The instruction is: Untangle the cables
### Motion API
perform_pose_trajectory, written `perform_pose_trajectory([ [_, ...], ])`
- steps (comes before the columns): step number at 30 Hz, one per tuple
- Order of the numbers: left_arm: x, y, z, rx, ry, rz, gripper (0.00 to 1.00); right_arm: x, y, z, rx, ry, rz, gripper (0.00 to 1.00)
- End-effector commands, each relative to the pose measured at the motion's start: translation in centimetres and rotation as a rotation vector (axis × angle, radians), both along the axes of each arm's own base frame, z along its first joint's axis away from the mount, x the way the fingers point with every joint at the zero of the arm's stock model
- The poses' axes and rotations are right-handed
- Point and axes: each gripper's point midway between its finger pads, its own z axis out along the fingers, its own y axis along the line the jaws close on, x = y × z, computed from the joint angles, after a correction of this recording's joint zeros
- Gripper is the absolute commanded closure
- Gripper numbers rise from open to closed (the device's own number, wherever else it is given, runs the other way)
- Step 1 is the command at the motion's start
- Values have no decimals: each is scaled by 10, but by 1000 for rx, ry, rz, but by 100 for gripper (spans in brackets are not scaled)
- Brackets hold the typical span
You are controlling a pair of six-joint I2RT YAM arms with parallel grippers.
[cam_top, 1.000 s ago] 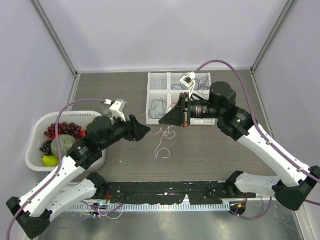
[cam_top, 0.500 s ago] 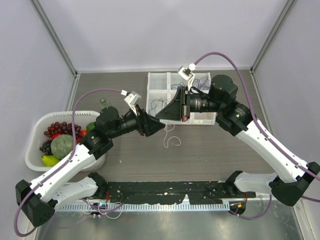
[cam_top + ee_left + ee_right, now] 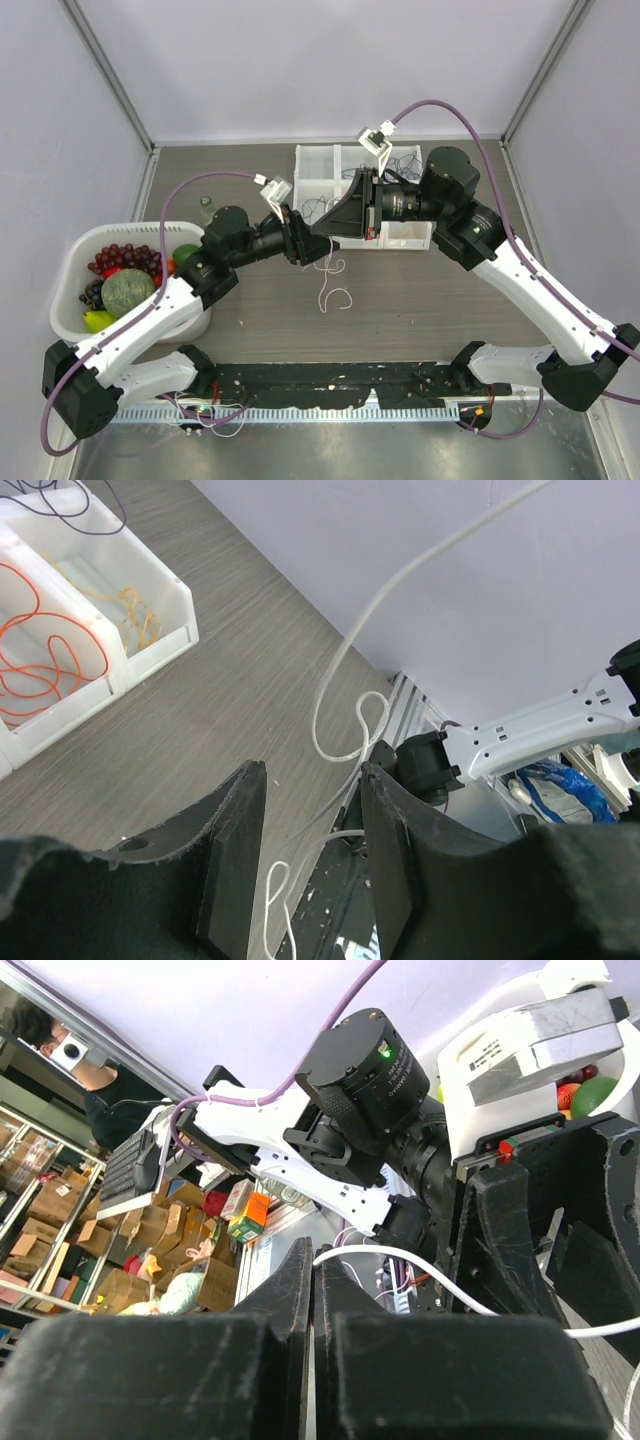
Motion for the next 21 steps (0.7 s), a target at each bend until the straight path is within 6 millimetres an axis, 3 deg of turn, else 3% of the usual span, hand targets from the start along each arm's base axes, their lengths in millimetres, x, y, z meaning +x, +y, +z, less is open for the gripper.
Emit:
perform_pose_trajectory([
  [1,0,-5,27,-54,-79,-32,54,-6,-3,31,72,-58,20,99],
  [7,-14,-10,25,-89,-45,-113,64,-4,-3,40,89,-72,10,99],
  [12,-20,-11,16,-89,-5,-141,65,0,-2,52,123,-94,-9,99],
  [17,-8,-9,3,-31,15,-76,100,0,-4,65,153,-105,-23,99],
  [21,0,-4,-11,20,57,-15,100,12,-8,76,166,-141,-123,99],
])
